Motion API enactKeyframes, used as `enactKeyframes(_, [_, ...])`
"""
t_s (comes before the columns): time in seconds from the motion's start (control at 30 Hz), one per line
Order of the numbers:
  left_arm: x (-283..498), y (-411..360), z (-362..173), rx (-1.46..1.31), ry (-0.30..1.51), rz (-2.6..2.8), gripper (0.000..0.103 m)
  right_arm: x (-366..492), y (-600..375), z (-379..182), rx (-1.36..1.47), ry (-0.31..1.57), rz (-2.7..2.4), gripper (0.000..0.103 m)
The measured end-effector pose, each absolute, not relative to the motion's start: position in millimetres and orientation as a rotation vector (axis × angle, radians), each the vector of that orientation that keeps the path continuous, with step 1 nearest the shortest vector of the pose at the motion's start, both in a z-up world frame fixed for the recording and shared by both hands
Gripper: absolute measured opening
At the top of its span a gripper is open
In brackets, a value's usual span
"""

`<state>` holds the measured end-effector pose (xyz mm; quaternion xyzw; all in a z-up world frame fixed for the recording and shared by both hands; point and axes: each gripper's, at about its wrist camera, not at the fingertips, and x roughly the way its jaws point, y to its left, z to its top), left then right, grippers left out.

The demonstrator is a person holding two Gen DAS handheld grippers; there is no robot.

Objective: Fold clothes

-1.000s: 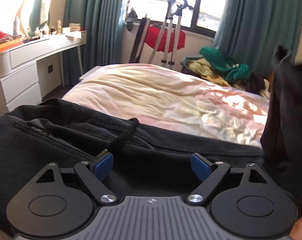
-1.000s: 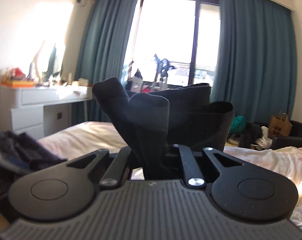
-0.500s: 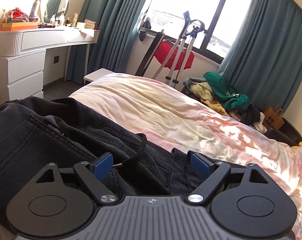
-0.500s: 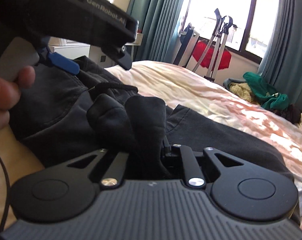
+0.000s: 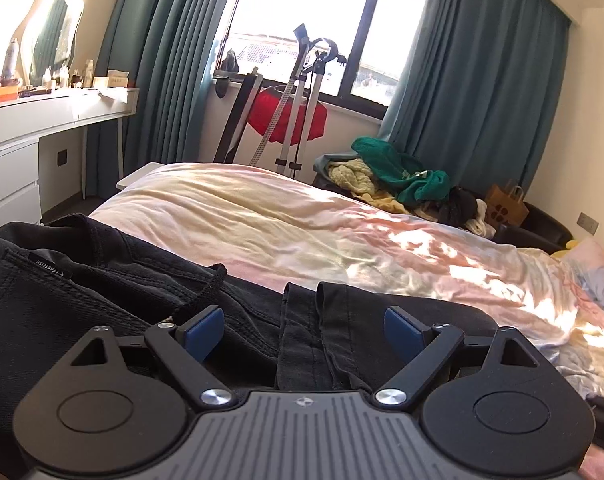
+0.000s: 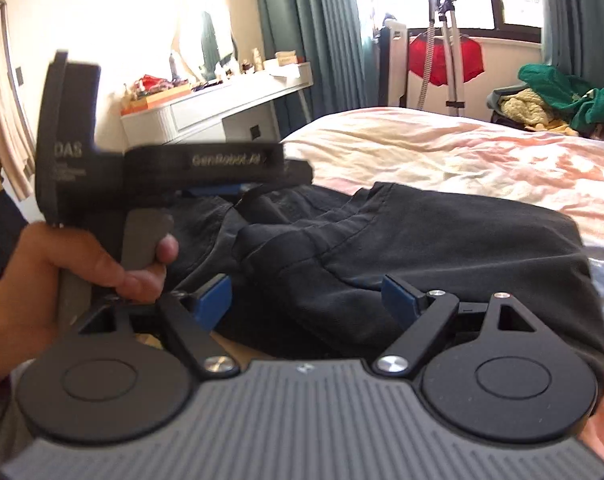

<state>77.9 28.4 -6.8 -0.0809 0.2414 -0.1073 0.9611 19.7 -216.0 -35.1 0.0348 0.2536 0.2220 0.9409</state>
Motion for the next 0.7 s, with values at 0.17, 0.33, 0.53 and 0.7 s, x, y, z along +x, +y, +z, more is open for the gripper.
enactKeyframes(0.17, [68,20,-11,-0.126,0.444,-0.224,0.089,29,-274,-38,0.159,0.457,0.239,0.084])
enactKeyframes(0.33, [65,3,-17,-0.037,0.455,-0.224,0.090,47,-306,-52,0.228,0.450,0.057,0.084])
enactKeyframes(0.53, [74,-11,-40,0.087,0.547,-0.157,0.091,64,-317,-81,0.275,0.545,-0.017,0.083])
enactKeyframes(0.7, [81,-7,-51,0.079,0.599,-0.138,0.095,72,-322,-95,0.299,0.597,-0.041,0.086])
